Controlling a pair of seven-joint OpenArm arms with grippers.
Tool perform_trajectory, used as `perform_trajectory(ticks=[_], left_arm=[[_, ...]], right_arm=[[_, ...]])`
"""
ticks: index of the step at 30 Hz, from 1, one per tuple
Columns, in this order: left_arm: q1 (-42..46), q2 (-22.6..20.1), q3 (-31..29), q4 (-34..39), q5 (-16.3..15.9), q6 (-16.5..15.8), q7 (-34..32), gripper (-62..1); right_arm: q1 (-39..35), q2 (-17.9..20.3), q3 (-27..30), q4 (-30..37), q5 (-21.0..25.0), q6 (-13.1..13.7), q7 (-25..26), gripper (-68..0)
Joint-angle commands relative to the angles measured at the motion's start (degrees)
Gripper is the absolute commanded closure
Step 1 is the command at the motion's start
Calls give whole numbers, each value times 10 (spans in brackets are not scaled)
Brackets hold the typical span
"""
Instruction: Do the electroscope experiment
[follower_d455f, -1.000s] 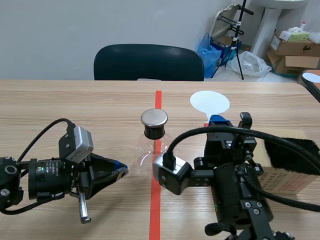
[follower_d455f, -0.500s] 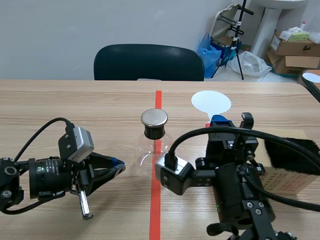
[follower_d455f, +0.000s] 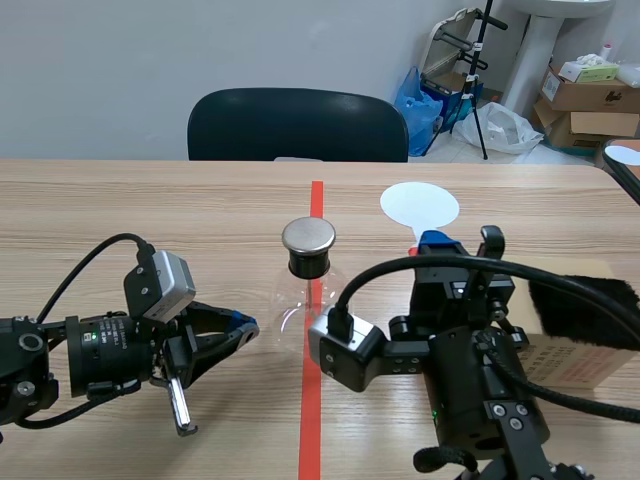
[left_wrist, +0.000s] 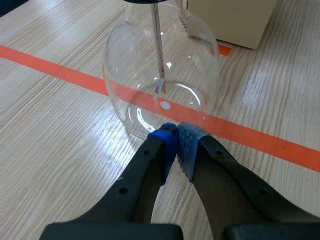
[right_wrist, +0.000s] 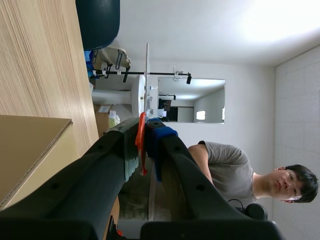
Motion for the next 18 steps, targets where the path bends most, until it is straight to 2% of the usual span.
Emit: perform_trajectory(ticks=[1,5,8,18], left_arm=[[-3,2,-7,13,-8,4,-8,-31],[-3,2,-7,13,-8,5,-8,-31],[-3,2,-7,13,-8,5,-8,-31],[-3,2,-7,13,-8,4,-9,-31]], right_arm=[[10,8,2,8,0,-5,-2,-11],[10,7,2,8,0,-1,-2,-11],[10,7,2,8,0,11,-2,-11],[15,7,2,8,0,11,0,-11]])
